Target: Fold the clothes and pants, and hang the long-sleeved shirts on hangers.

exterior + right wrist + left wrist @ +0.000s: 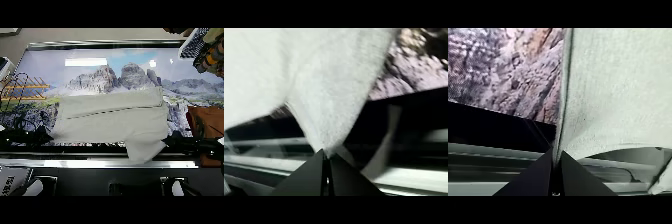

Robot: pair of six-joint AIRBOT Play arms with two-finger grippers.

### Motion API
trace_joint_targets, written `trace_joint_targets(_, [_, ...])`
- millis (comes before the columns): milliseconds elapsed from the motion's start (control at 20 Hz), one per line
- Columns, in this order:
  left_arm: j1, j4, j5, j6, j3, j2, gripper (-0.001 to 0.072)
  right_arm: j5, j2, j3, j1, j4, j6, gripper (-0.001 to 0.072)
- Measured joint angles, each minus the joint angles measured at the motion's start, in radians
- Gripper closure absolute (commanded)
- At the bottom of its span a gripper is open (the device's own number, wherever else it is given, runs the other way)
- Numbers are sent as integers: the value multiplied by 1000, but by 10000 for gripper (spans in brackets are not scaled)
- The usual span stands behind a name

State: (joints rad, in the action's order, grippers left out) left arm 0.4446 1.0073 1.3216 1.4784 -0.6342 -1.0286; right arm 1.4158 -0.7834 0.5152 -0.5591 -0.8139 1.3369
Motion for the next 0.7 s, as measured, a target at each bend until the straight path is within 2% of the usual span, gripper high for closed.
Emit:
trace_joint_targets(150, [-10,-32,-34,14,-27,23,694,-72,1,63,38,80,2,672])
trace_joint_targets(250, [-25,-71,-85,14,-61,9,694,-135,-76,143,121,110,-21,672])
trace_joint_targets(450, [-55,-110,-177,12,-157,-72,694,-278,-341,375,290,106,-24,672])
trace_joint_targets(700, [-82,-126,-241,6,-308,-231,693,-356,-665,681,356,100,40,672])
